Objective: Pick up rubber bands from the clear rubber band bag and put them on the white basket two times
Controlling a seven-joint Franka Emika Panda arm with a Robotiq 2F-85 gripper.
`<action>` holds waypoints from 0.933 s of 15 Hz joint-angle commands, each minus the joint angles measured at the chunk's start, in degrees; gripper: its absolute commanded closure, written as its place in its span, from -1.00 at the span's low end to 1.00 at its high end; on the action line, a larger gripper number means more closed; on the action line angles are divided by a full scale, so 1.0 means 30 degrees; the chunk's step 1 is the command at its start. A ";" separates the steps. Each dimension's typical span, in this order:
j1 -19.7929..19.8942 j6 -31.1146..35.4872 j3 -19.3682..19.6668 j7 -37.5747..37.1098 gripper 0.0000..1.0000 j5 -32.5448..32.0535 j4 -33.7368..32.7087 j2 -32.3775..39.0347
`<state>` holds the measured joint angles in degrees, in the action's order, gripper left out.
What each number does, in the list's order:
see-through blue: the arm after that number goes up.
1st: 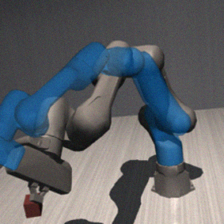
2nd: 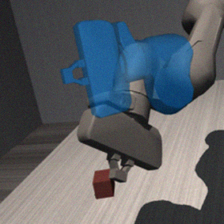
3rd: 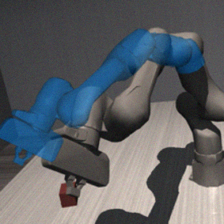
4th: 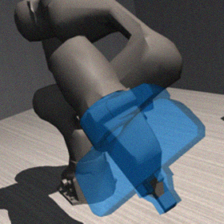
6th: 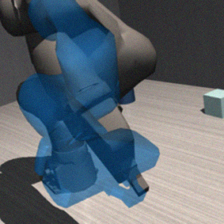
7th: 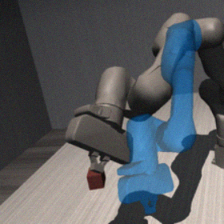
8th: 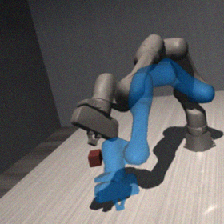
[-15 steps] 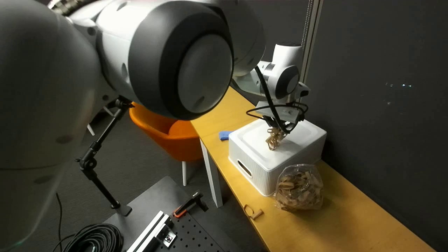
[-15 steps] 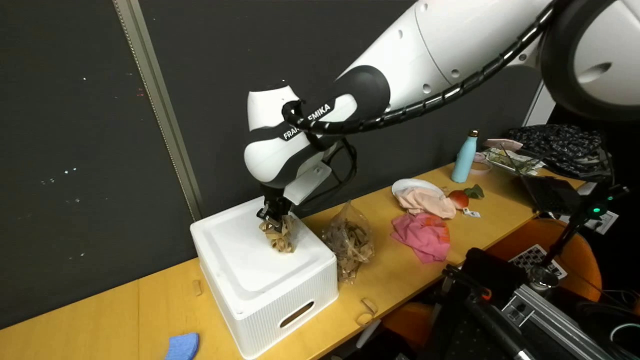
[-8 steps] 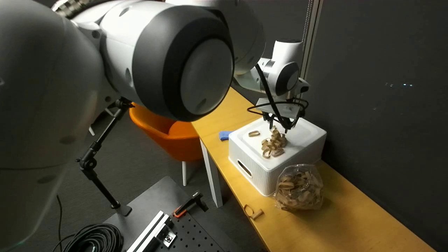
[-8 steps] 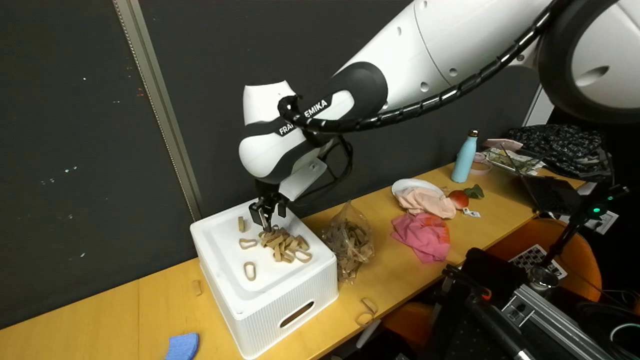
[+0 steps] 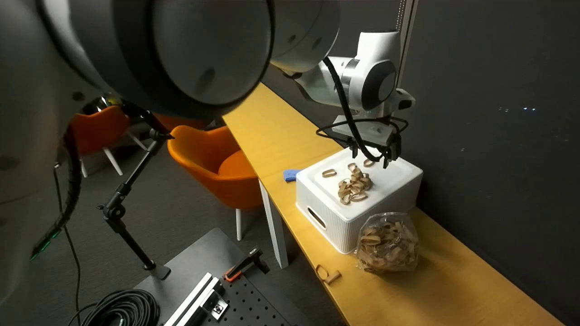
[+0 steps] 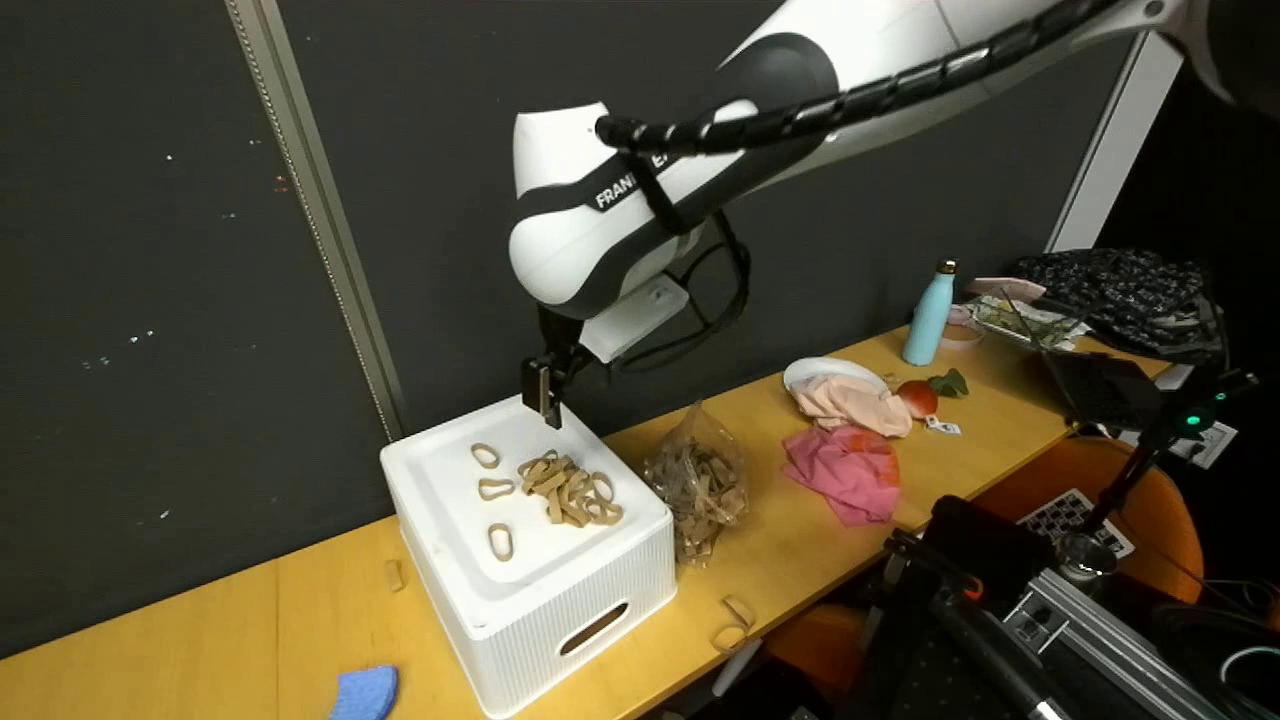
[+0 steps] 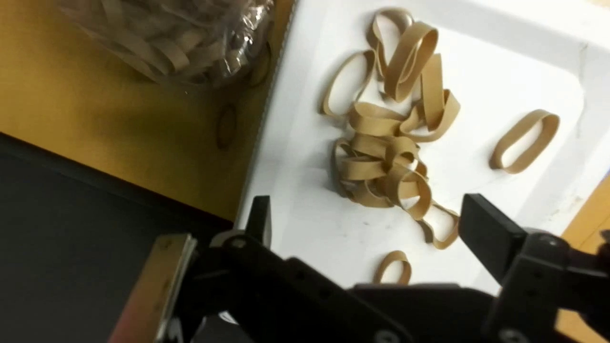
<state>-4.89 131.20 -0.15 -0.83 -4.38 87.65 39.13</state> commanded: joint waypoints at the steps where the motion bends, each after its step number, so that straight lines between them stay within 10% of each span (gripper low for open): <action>1: -0.0118 -0.0087 0.0796 -0.1828 -1.00 -0.0337 0.4736 -0.3676; 8: 0.0389 0.1440 0.1222 -0.3210 0.29 -0.0404 1.1989 -0.7758; 14: 0.1230 0.6115 0.1668 -0.2717 1.00 -0.0871 1.2858 -0.5994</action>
<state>-1.61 143.95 4.13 -9.17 -5.24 126.50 18.54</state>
